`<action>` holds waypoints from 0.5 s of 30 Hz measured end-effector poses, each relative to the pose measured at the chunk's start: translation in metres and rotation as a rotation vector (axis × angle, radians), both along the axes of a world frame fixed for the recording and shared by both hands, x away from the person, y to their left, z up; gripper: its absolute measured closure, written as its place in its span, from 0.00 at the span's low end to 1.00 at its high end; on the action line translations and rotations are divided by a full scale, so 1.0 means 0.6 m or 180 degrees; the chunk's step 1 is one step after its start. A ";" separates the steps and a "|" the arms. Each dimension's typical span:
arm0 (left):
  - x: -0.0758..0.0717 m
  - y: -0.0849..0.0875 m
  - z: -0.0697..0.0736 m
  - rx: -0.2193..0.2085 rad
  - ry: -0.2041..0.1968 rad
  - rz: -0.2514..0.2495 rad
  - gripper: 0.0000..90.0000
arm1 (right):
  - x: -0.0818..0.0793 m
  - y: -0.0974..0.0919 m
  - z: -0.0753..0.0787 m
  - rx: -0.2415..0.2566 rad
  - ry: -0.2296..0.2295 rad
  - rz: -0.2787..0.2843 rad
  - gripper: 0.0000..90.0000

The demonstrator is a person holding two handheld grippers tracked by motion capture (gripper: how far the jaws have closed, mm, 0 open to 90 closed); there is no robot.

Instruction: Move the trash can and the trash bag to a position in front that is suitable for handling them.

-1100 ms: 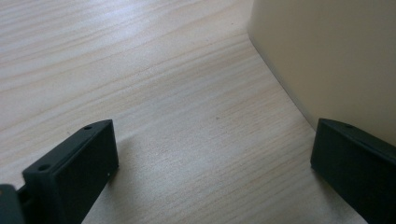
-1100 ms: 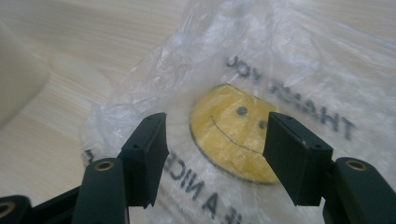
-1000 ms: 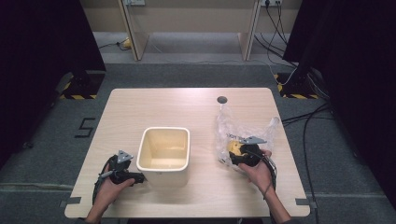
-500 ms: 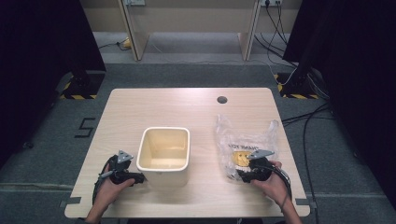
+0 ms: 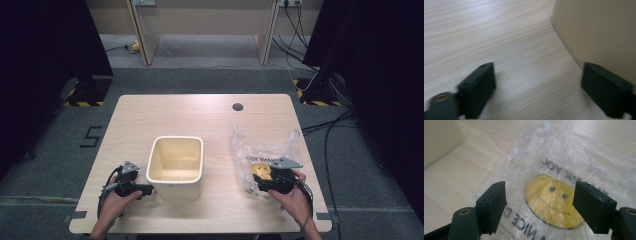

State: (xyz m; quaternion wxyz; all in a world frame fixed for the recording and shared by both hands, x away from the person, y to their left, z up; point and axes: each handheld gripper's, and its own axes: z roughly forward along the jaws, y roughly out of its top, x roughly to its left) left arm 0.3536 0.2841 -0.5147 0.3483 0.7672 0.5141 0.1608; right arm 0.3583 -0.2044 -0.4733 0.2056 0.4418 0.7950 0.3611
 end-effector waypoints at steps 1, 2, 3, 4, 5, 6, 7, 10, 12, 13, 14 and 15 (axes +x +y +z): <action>-0.001 0.002 0.001 -0.0044 0.0036 0.0023 0.19 | -0.001 0.003 0.001 0.0012 -0.0015 -0.0002 0.30; -0.002 0.005 0.002 -0.0082 0.0074 0.0047 0.17 | -0.002 0.007 0.003 0.0042 -0.0029 -0.0016 0.30; -0.004 0.007 0.004 -0.0144 0.0098 0.0073 0.17 | -0.004 0.012 0.005 0.0064 -0.0051 -0.0021 0.30; -0.005 0.008 0.006 -0.0171 0.0105 0.0089 0.17 | -0.005 0.020 0.008 0.0079 -0.0075 -0.0007 0.30; -0.007 0.010 0.009 -0.0217 0.0084 0.0107 0.16 | -0.006 0.025 0.010 0.0094 -0.0097 0.0007 0.30; -0.009 0.011 0.011 -0.0274 0.0053 0.0116 0.17 | -0.007 0.031 0.013 0.0127 -0.0135 0.0048 0.30; -0.010 0.013 0.014 -0.0321 0.0039 0.0131 0.17 | -0.007 0.038 0.015 0.0163 -0.0178 0.0088 0.30; -0.014 0.015 0.018 -0.0419 0.0018 0.0168 0.17 | -0.005 0.061 0.020 0.0193 -0.0194 0.0159 0.30; -0.016 0.015 0.020 -0.0446 0.0009 0.0175 0.17 | -0.003 0.075 0.020 0.0211 -0.0188 0.0200 0.30; -0.018 0.015 0.022 -0.0483 -0.0002 0.0186 0.17 | -0.002 0.082 0.020 0.0232 -0.0178 0.0214 0.30; -0.019 0.014 0.024 -0.0518 -0.0013 0.0196 0.17 | 0.000 0.087 0.020 0.0250 -0.0182 0.0221 0.31; -0.020 0.014 0.026 -0.0548 -0.0027 0.0207 0.17 | 0.001 0.093 0.021 0.0275 -0.0176 0.0217 0.31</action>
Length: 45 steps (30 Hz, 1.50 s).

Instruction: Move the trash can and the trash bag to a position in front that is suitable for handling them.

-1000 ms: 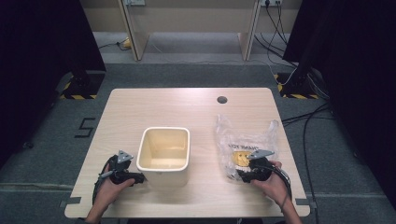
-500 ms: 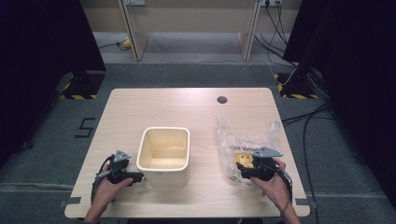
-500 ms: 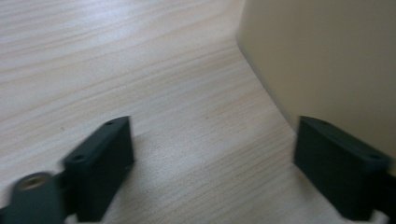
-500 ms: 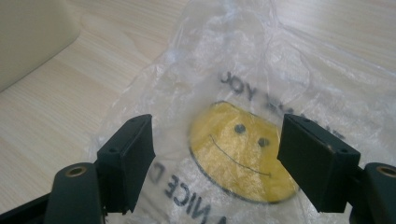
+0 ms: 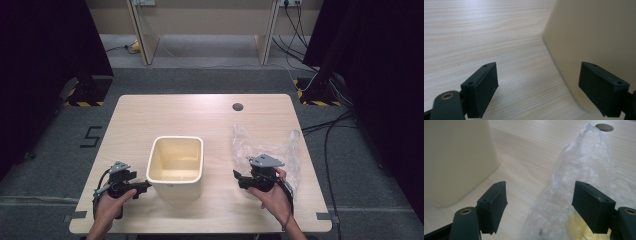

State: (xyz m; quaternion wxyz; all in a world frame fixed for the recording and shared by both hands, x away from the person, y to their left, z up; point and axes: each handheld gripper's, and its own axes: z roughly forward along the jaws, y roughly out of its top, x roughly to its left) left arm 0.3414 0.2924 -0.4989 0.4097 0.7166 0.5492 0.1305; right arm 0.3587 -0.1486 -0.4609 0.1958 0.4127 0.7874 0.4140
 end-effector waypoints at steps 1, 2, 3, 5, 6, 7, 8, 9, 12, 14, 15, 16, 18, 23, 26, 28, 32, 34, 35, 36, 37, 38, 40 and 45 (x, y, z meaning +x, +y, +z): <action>-0.001 -0.001 0.001 -0.0007 -0.0007 0.0011 0.17 | 0.001 0.008 0.000 0.0015 0.0011 0.0005 0.31; -0.003 -0.003 0.003 -0.0020 -0.0019 0.0018 0.17 | 0.003 0.013 0.000 0.0023 0.0008 0.0018 0.31; -0.004 -0.004 0.005 -0.0017 -0.0030 0.0014 0.17 | 0.004 0.020 0.000 0.0038 0.0017 0.0037 0.31; -0.007 -0.008 0.008 -0.0014 -0.0041 0.0004 0.17 | 0.008 0.037 0.000 0.0050 0.0020 0.0082 0.31; -0.008 -0.009 0.009 0.0007 -0.0062 0.0010 0.19 | 0.010 0.045 0.000 0.0051 0.0021 0.0112 0.31; -0.008 -0.009 0.009 0.0002 -0.0077 0.0012 0.19 | 0.012 0.054 -0.001 0.0068 0.0030 0.0127 0.31; -0.008 -0.009 0.009 -0.0016 -0.0076 0.0016 0.19 | 0.014 0.062 -0.002 0.0083 0.0051 0.0143 0.31; -0.008 -0.009 0.010 -0.0027 -0.0066 0.0022 0.19 | 0.016 0.070 -0.003 0.0092 0.0066 0.0153 0.31; -0.009 -0.012 0.011 0.0002 -0.0068 0.0021 0.19 | 0.020 0.096 -0.007 0.0103 0.0082 0.0210 0.31; -0.009 -0.015 0.011 0.0009 -0.0053 0.0011 0.19 | 0.021 0.112 -0.007 0.0117 0.0087 0.0260 0.31; -0.010 -0.018 0.011 0.0019 -0.0051 0.0013 0.19 | 0.021 0.120 -0.007 0.0119 0.0082 0.0288 0.31; -0.010 -0.019 0.011 0.0018 -0.0055 0.0009 0.19 | 0.020 0.128 -0.008 0.0120 0.0086 0.0314 0.31; -0.010 -0.023 0.011 0.0052 -0.0071 -0.0002 0.21 | 0.020 0.134 -0.008 0.0084 0.0083 0.0307 0.34; -0.006 -0.032 0.010 0.0049 -0.0068 -0.0023 0.21 | 0.025 0.127 -0.010 0.0128 0.0120 0.0230 0.34; -0.001 -0.037 0.012 0.0087 -0.0087 -0.0022 0.21 | 0.026 0.124 -0.010 0.0090 0.0127 0.0231 0.34; 0.004 -0.043 0.013 0.0102 -0.0098 -0.0008 0.21 | 0.027 0.121 -0.009 0.0081 0.0130 0.0209 0.34; 0.014 -0.056 0.015 0.0140 -0.0093 -0.0021 0.22 | 0.034 0.113 -0.007 0.0042 0.0112 0.0169 0.34; 0.020 -0.064 0.016 0.0161 -0.0099 -0.0029 0.23 | 0.040 0.108 -0.006 0.0034 0.0128 0.0140 0.34; 0.023 -0.069 0.017 0.0173 -0.0107 -0.0026 0.23 | 0.044 0.105 -0.006 0.0032 0.0127 0.0126 0.34; 0.027 -0.074 0.019 0.0196 -0.0115 -0.0027 0.24 | 0.048 0.102 -0.006 0.0045 0.0133 0.0116 0.35; 0.031 -0.078 0.020 0.0211 -0.0122 -0.0033 0.26 | 0.051 0.099 -0.006 0.0046 0.0138 0.0110 0.35; 0.036 -0.082 0.020 0.0224 -0.0121 -0.0038 0.26 | 0.055 0.095 -0.006 0.0038 0.0123 0.0116 0.35; 0.047 -0.088 0.021 0.0214 -0.0109 -0.0034 0.27 | 0.062 0.089 -0.005 0.0015 0.0101 0.0111 0.35; 0.074 -0.104 0.020 0.0181 -0.0098 -0.0022 0.27 | 0.079 0.074 -0.004 0.0001 0.0092 0.0057 0.36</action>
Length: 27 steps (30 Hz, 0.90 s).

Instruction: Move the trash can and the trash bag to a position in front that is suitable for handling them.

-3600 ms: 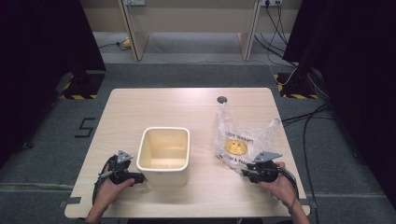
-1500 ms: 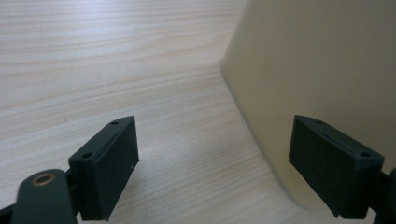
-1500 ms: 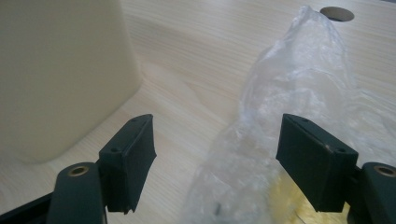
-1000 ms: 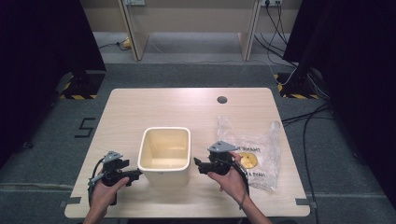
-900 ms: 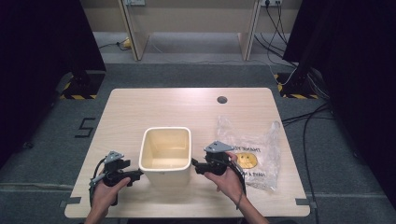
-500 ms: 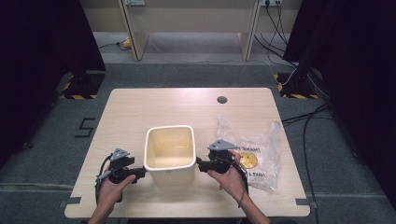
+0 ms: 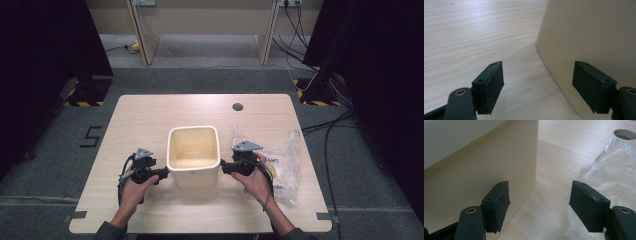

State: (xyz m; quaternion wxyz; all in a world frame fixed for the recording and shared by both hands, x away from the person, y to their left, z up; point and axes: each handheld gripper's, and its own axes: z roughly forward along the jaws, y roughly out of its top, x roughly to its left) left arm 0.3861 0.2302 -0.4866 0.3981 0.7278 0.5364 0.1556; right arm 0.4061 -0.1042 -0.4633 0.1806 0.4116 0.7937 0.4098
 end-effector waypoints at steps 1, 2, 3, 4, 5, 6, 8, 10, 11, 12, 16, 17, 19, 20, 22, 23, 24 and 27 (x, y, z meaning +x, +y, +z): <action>0.005 -0.002 0.001 0.0009 0.0004 -0.0002 0.27 | 0.003 -0.002 0.000 0.0001 0.0000 -0.0012 0.36; 0.010 -0.004 0.001 0.0018 -0.0004 0.0007 0.27 | 0.004 -0.004 0.000 0.0011 0.0012 -0.0030 0.35; 0.013 -0.006 0.001 0.0017 -0.0006 0.0010 0.28 | 0.006 -0.006 0.000 0.0017 0.0024 -0.0035 0.35; 0.017 -0.008 0.001 0.0003 -0.0009 0.0002 0.29 | 0.007 -0.007 0.000 0.0013 0.0023 -0.0044 0.35; 0.020 -0.011 0.001 -0.0003 -0.0013 0.0000 0.30 | 0.007 -0.009 0.001 0.0011 0.0026 -0.0051 0.35; 0.022 -0.012 0.000 -0.0005 -0.0016 0.0000 0.30 | 0.008 -0.011 0.001 0.0001 0.0019 -0.0056 0.35; 0.023 -0.017 0.001 0.0002 -0.0026 -0.0011 0.30 | 0.010 -0.015 0.001 0.0006 0.0027 -0.0074 0.35; 0.025 -0.023 0.002 0.0031 -0.0042 -0.0028 0.30 | 0.011 -0.019 0.000 -0.0005 0.0018 -0.0086 0.35; 0.026 -0.026 0.002 0.0048 -0.0051 -0.0031 0.30 | 0.012 -0.020 0.000 0.0000 0.0025 -0.0095 0.35; 0.027 -0.029 0.003 0.0067 -0.0062 -0.0042 0.31 | 0.013 -0.023 0.000 -0.0007 0.0017 -0.0102 0.35; 0.037 -0.038 0.003 0.0073 -0.0068 -0.0096 0.32 | 0.014 -0.032 0.000 -0.0015 -0.0002 -0.0164 0.35; 0.039 -0.040 0.002 0.0066 -0.0067 -0.0106 0.32 | 0.015 -0.035 0.000 -0.0009 -0.0003 -0.0167 0.35; 0.041 -0.041 0.001 0.0050 -0.0072 -0.0131 0.31 | 0.016 -0.039 0.000 -0.0008 0.0002 -0.0191 0.34; 0.041 -0.040 0.000 0.0049 -0.0068 -0.0150 0.30 | 0.017 -0.041 0.000 -0.0017 -0.0008 -0.0202 0.32; 0.040 -0.038 -0.004 0.0053 -0.0041 -0.0133 0.21 | 0.017 -0.045 0.000 -0.0020 0.0014 -0.0215 0.30; 0.039 -0.036 -0.006 0.0040 -0.0019 -0.0132 0.18 | 0.017 -0.047 0.000 -0.0024 0.0027 -0.0229 0.30; 0.037 -0.035 -0.009 0.0042 -0.0005 -0.0151 0.17 | 0.016 -0.049 0.000 -0.0034 0.0020 -0.0230 0.30; 0.029 -0.032 -0.017 0.0020 0.0037 -0.0202 0.18 | 0.012 -0.059 0.000 -0.0043 0.0040 -0.0239 0.30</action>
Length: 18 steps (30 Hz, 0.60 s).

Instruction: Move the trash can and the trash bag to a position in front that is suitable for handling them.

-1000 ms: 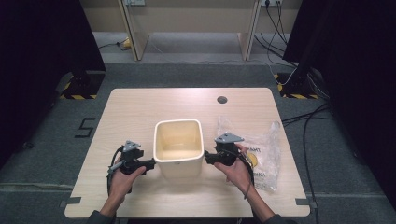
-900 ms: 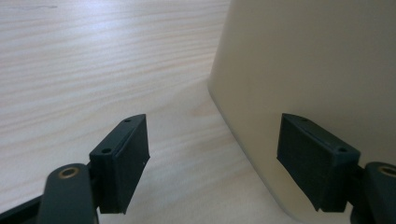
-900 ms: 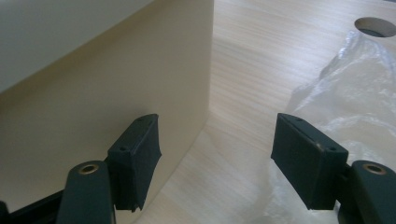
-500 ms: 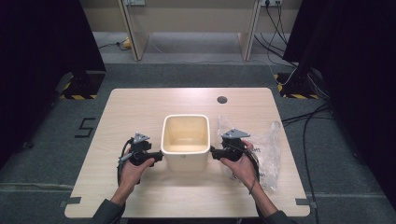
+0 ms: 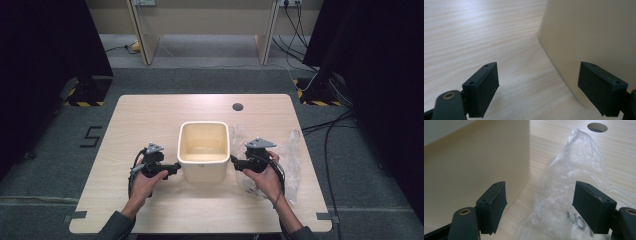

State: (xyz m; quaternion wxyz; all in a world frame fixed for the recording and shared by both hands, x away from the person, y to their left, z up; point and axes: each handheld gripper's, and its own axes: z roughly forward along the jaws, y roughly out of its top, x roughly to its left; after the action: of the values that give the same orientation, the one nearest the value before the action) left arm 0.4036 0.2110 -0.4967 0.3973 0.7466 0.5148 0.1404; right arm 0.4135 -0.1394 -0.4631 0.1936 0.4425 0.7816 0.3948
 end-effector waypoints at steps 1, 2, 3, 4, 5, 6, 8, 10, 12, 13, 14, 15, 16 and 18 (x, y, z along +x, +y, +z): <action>-0.002 0.001 -0.002 -0.0004 0.0007 -0.0010 0.18 | -0.002 -0.006 0.000 0.0004 0.0003 -0.0023 0.30; -0.004 0.002 -0.003 0.0011 0.0013 -0.0019 0.18 | -0.004 -0.011 0.000 0.0007 0.0011 -0.0038 0.29; -0.006 0.003 -0.005 0.0005 0.0021 -0.0027 0.18 | -0.005 -0.014 0.000 0.0006 0.0016 -0.0040 0.29; -0.009 0.004 -0.007 0.0011 0.0035 -0.0037 0.18 | -0.007 -0.019 0.000 0.0010 0.0024 -0.0048 0.29; -0.012 0.006 -0.009 0.0020 0.0051 -0.0051 0.18 | -0.010 -0.023 0.000 0.0013 0.0030 -0.0055 0.29; -0.016 0.008 -0.011 0.0034 0.0065 -0.0059 0.18 | -0.012 -0.027 0.000 0.0020 0.0038 -0.0059 0.29; -0.022 0.012 -0.012 0.0065 0.0075 -0.0081 0.18 | -0.017 -0.037 -0.001 0.0030 0.0052 -0.0066 0.28; -0.030 0.017 -0.014 0.0093 0.0080 -0.0099 0.18 | -0.023 -0.047 -0.002 0.0048 0.0065 -0.0090 0.27; -0.035 0.021 -0.014 0.0120 0.0084 -0.0120 0.18 | -0.027 -0.057 -0.002 0.0073 0.0070 -0.0111 0.27; -0.038 0.023 -0.014 0.0148 0.0086 -0.0142 0.18 | -0.030 -0.061 -0.003 0.0083 0.0075 -0.0123 0.26; -0.041 0.025 -0.014 0.0165 0.0087 -0.0153 0.18 | -0.032 -0.065 -0.003 0.0096 0.0080 -0.0136 0.26; -0.043 0.027 -0.014 0.0157 0.0087 -0.0159 0.18 | -0.034 -0.068 -0.004 0.0102 0.0084 -0.0143 0.26; -0.045 0.029 -0.014 0.0159 0.0089 -0.0167 0.18 | -0.036 -0.072 -0.005 0.0101 0.0082 -0.0153 0.26; -0.049 0.034 -0.014 0.0160 0.0093 -0.0170 0.18 | -0.041 -0.079 -0.007 0.0107 0.0089 -0.0173 0.25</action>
State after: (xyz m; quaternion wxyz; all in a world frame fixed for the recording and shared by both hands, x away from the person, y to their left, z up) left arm 0.3741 0.2311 -0.5051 0.3745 0.7717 0.4968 0.1317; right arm 0.3887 -0.1868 -0.4675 0.1859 0.4722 0.7651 0.3963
